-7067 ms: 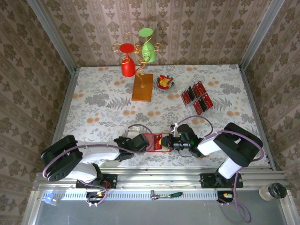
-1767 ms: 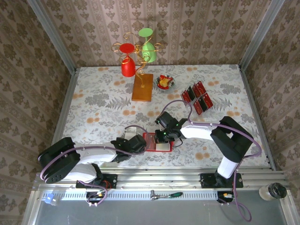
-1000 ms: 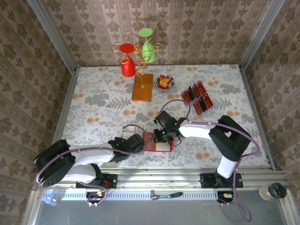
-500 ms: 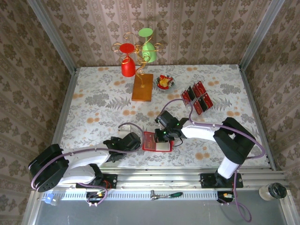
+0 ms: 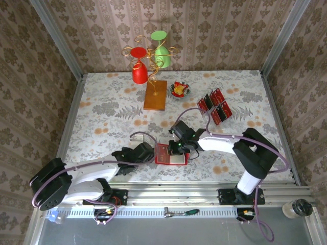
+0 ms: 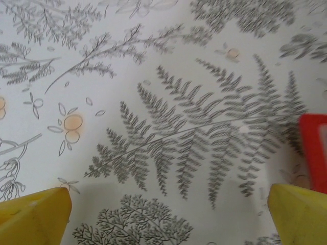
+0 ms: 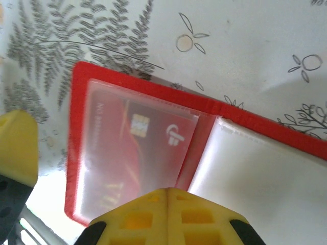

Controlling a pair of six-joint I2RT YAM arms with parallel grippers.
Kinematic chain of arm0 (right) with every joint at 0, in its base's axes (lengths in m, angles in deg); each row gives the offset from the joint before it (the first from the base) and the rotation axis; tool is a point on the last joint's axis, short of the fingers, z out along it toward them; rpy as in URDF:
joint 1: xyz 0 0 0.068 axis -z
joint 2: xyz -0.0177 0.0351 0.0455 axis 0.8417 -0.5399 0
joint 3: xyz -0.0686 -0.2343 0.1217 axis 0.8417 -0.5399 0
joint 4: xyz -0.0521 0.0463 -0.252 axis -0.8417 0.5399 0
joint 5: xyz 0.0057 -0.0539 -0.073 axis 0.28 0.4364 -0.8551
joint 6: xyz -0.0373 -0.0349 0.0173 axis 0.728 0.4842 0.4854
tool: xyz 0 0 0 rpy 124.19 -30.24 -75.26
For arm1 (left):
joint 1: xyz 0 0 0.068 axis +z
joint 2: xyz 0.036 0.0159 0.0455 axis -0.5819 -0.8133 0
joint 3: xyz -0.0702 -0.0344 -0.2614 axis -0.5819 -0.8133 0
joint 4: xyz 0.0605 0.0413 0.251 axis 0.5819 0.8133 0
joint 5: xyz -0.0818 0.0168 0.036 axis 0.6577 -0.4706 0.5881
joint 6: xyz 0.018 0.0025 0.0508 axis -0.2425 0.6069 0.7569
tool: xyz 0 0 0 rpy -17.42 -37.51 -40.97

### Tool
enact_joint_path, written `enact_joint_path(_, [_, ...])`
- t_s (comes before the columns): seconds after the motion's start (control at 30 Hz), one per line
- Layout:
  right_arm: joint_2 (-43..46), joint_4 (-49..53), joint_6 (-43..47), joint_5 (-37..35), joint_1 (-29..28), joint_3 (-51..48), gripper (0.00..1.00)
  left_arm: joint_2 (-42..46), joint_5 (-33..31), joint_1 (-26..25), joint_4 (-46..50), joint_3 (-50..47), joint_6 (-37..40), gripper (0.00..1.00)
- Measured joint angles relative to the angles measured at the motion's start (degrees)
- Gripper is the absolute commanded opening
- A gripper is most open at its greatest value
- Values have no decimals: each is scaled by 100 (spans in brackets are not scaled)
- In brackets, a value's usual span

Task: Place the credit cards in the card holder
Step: Insert the credit card into the card slot, then move the card holder to the bottom-center of the table.

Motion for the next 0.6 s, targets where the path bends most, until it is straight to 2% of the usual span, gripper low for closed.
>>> enact_joint_path(0.13, [452,44,20,-50,149,-243,4,81,22,-46,63,385,101,100])
enact_joint_path(0.4, [1294,385,83,-358,332,-778,35,44,39,-321,72,885,203,100])
enact_joint_path(0.6, [2376,708,74,-767,332,-1078,46,-72,39,-343,83,885,203,100])
